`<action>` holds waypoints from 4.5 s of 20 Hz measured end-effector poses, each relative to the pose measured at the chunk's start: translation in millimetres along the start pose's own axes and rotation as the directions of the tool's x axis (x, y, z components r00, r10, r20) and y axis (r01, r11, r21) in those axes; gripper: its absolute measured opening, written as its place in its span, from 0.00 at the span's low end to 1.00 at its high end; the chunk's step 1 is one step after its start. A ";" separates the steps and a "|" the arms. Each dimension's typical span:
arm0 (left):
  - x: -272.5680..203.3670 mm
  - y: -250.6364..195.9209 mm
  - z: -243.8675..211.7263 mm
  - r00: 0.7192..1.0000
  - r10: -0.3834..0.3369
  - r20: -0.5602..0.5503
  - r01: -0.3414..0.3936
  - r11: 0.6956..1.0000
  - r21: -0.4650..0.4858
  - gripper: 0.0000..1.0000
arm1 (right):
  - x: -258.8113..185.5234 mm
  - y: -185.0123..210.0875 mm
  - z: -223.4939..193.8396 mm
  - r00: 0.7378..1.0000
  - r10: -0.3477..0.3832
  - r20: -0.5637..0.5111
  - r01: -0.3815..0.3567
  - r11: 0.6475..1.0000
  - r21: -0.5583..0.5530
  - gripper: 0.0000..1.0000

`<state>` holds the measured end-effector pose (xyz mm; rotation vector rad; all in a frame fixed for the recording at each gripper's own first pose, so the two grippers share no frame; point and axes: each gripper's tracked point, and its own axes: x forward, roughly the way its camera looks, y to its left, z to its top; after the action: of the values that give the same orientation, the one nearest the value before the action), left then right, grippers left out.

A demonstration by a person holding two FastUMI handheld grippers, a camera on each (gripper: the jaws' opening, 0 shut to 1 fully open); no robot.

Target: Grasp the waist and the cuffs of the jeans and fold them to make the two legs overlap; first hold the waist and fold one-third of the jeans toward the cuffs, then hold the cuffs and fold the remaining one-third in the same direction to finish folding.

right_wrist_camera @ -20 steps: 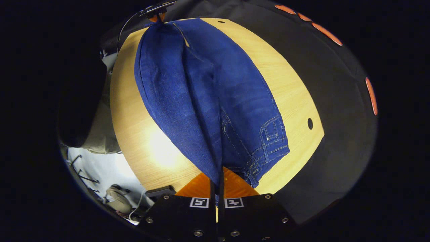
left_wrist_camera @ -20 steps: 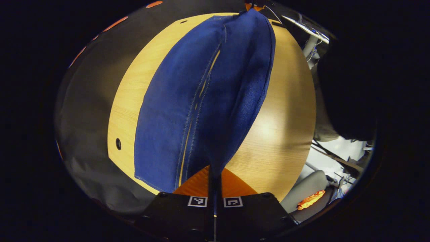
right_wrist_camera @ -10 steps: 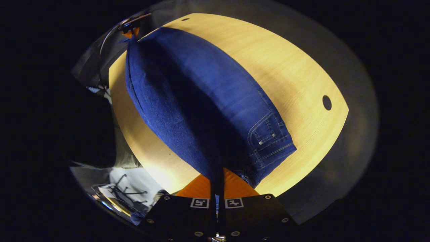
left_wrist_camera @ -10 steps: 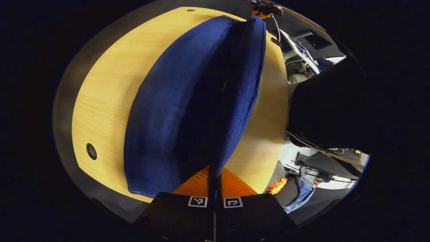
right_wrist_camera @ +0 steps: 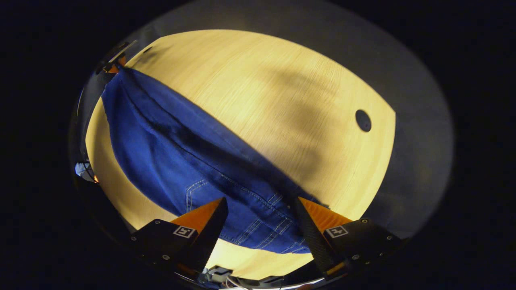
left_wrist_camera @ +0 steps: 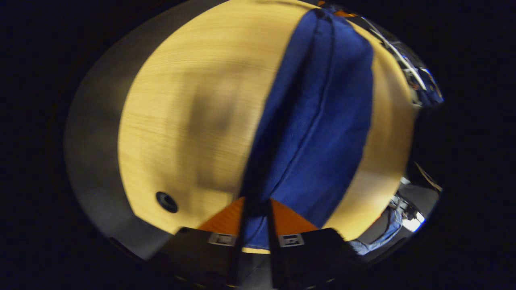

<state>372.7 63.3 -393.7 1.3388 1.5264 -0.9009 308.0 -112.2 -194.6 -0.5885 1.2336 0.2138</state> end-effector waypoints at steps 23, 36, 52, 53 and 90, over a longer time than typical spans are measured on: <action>-145.3 -57.6 112.7 0.320 0.823 0.470 0.025 0.488 -0.872 1.00 | -68.6 -20.7 -147.3 0.729 -0.191 0.657 -0.532 0.444 0.720 0.98; -171.5 -70.0 99.2 0.254 0.886 0.388 0.269 0.321 -0.908 0.99 | 47.5 -69.4 -144.8 0.764 -0.268 0.587 -0.623 -0.070 0.779 0.98; -173.0 -49.3 54.1 0.294 0.906 0.304 0.348 0.195 -0.917 0.98 | 78.2 -86.1 -114.5 0.819 -0.367 0.441 -0.494 -0.059 0.867 0.07; -172.5 -47.2 48.9 0.298 0.904 0.305 0.348 0.195 -0.917 0.98 | 71.6 -89.9 -113.6 0.819 -0.378 0.431 -0.478 -0.036 0.878 0.07; -51.7 16.1 -142.5 0.363 0.828 0.428 0.537 0.190 -0.822 0.98 | -111.6 14.3 -56.4 0.745 -0.106 0.658 -0.213 0.898 0.385 0.49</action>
<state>367.7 180.2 -296.0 -0.2023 0.4947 -0.1024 217.8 -112.6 -106.8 -0.0443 0.5519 0.1649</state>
